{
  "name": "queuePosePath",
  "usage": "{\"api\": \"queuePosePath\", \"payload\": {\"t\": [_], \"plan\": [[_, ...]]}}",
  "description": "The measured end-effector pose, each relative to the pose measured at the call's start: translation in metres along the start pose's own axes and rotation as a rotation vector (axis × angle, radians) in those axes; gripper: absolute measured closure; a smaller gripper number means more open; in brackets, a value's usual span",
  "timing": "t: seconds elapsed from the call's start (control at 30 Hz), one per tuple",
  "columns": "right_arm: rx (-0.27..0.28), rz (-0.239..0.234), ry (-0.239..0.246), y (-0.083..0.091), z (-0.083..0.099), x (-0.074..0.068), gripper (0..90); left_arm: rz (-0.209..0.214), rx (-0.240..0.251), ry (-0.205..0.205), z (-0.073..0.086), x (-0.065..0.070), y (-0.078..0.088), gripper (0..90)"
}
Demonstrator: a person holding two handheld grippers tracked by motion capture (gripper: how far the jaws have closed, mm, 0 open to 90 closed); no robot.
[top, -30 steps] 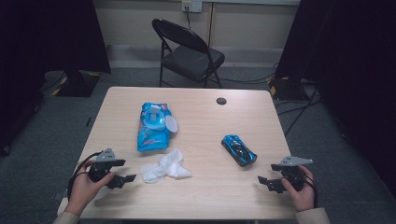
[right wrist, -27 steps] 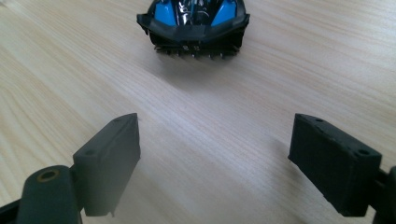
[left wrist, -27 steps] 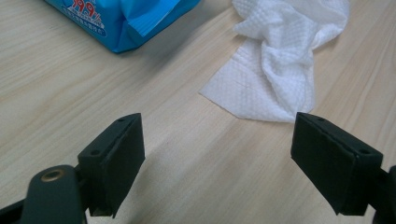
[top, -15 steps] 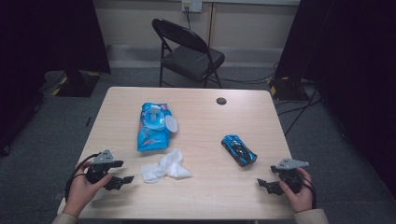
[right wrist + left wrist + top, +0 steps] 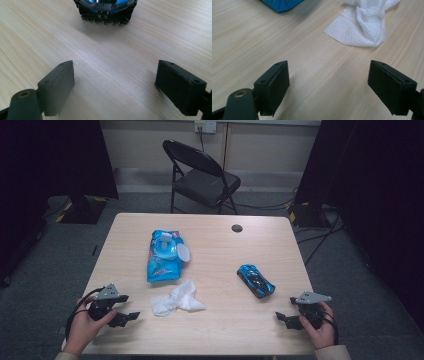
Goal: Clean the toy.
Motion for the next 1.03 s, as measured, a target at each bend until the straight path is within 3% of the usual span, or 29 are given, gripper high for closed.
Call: {"api": "queuePosePath", "payload": {"t": [0.47,1.03], "plan": [[0.000,-0.004,0.005,0.0001,0.0002,0.0001,14.2,-0.015,-0.024,-0.035,0.0096,-0.0035,0.0005,17.2],[0.000,-0.010,0.013,0.0002,0.0004,0.0006,14.1,-0.014,-0.031,-0.064,0.0100,-0.0005,-0.0030,15.6]]}}
Point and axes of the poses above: each handheld gripper's, and its own axes: y roughly backward along the jaws, z roughly out of its underside, x roughly to its right, the point moved 5 cm from there along -y, roughly forward along the jaws, and after that the axes turned 4 degrees about z, right-handed, at the moved point
